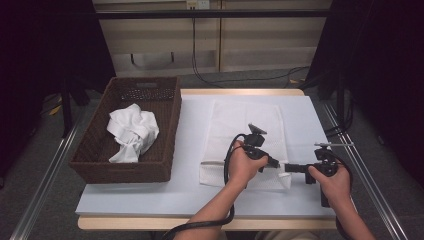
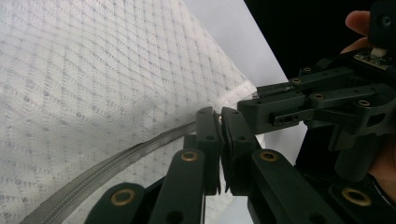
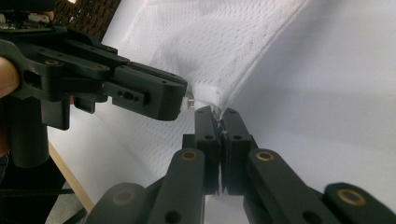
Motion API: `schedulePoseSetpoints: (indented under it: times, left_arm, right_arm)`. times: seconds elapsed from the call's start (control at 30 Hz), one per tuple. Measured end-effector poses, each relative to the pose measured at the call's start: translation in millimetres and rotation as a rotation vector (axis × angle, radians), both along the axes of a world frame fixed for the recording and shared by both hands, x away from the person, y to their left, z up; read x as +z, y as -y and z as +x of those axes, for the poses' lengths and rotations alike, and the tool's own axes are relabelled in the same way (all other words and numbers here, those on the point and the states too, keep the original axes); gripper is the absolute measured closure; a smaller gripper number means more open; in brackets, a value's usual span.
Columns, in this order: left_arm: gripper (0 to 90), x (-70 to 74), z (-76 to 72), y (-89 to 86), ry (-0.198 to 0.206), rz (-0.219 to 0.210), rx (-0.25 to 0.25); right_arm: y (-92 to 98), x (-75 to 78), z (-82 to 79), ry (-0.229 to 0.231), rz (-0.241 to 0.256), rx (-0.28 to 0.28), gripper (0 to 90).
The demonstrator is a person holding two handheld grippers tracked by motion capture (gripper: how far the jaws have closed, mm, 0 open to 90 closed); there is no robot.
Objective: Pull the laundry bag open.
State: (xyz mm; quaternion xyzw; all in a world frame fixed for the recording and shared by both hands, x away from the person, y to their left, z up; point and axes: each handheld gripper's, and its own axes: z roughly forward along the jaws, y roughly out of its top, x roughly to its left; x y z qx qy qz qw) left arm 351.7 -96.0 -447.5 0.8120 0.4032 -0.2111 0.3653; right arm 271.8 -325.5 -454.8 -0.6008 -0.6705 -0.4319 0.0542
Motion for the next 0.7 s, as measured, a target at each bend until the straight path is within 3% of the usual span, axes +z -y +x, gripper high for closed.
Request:
schedulePoseSetpoints:
  times: [0.03,0.07,0.1,0.13,0.23,0.3,0.43,0.5,0.6,0.7]
  left_arm:
    - [86.9,0.3,1.5,-2.4,0.067,0.073,0.005]
    - [86.9,-1.9,4.3,-7.6,0.033,0.049,0.025]
    - [86.9,-4.4,7.1,-13.2,-0.016,0.003,0.044]
    - [86.9,-5.8,8.8,-17.3,-0.06,-0.049,0.054]
    - [86.9,-4.6,9.8,-21.2,-0.054,-0.041,0.041]
    - [86.9,-3.7,9.7,-20.3,-0.038,-0.024,0.039]
    - [86.8,-4.0,11.0,-21.4,-0.066,-0.047,0.044]
    - [86.8,-3.6,10.8,-22.3,-0.063,-0.027,0.03]
    - [86.8,-3.1,11.3,-22.7,-0.05,-0.021,0.036]
    - [86.8,-2.7,11.6,-23.5,-0.061,-0.027,0.038]
  right_arm:
    - [-0.5,0.2,-0.3,-0.001,-0.015,-0.007,87.8]
    - [1.2,1.0,-0.9,0.014,-0.072,-0.022,87.8]
    - [6.2,1.3,-1.3,0.012,-0.058,-0.034,87.8]
    - [12.5,1.0,-1.9,0.003,-0.002,-0.038,87.8]
    - [18.9,1.0,-4.1,0.005,0.005,-0.036,87.8]
    - [16.8,1.7,-3.9,0.012,-0.018,-0.033,87.7]
    - [16.3,3.2,-4.3,0.019,-0.011,-0.028,87.7]
    - [16.6,2.4,-4.5,0.018,-0.006,-0.023,87.7]
    - [16.5,1.4,-4.3,0.018,-0.005,-0.019,87.6]
    - [15.5,1.5,-4.3,0.018,0.001,-0.015,87.6]
